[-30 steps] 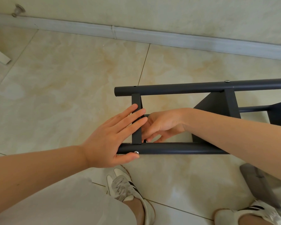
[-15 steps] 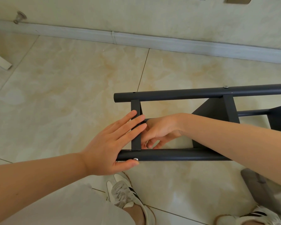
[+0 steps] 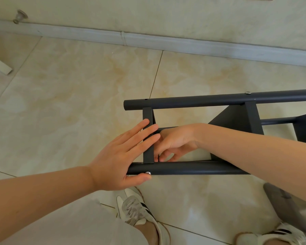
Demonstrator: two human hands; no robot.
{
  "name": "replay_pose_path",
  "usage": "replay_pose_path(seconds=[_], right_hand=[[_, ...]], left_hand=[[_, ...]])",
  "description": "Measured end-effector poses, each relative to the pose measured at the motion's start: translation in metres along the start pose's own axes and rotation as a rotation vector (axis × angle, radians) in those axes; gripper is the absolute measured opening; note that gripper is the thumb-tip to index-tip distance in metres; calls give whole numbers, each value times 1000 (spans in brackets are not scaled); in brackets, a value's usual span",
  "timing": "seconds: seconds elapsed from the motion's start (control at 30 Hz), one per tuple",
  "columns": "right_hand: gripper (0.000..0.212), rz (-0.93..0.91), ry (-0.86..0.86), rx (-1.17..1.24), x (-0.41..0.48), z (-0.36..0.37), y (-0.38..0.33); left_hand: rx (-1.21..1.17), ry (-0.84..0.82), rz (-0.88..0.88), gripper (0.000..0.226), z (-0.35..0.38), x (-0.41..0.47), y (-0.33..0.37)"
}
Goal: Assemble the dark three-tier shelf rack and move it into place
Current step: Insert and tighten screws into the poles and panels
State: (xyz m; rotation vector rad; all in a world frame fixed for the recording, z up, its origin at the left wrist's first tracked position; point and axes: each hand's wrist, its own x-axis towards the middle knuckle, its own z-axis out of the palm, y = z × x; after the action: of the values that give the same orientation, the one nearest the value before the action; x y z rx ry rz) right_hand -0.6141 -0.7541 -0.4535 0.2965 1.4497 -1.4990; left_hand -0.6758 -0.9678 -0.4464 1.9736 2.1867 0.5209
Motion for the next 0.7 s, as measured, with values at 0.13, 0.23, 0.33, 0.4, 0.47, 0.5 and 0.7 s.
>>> replay_pose_path(seconds=[0.13, 0.23, 0.33, 0.4, 0.47, 0.5, 0.7], right_hand=[[40, 11, -19, -15, 2, 3, 2], [38, -1, -53, 20, 0, -1, 4], [28, 0, -67, 33, -2, -5, 5], [18, 3, -67, 30, -1, -6, 6], [16, 7, -62, 32, 0, -4, 6], [24, 6, -66, 33, 1, -2, 6], [20, 5, -84, 38, 0, -6, 5]], left_hand=[[-5, 3, 0, 77, 0, 0, 1], [-7, 5, 1, 78, -1, 0, 1], [-7, 4, -3, 78, -1, 0, 2], [-7, 4, -5, 79, -1, 0, 2], [-8, 2, -5, 79, -1, 0, 2], [-6, 1, -4, 79, -1, 0, 2], [-3, 7, 0, 78, -1, 1, 2]])
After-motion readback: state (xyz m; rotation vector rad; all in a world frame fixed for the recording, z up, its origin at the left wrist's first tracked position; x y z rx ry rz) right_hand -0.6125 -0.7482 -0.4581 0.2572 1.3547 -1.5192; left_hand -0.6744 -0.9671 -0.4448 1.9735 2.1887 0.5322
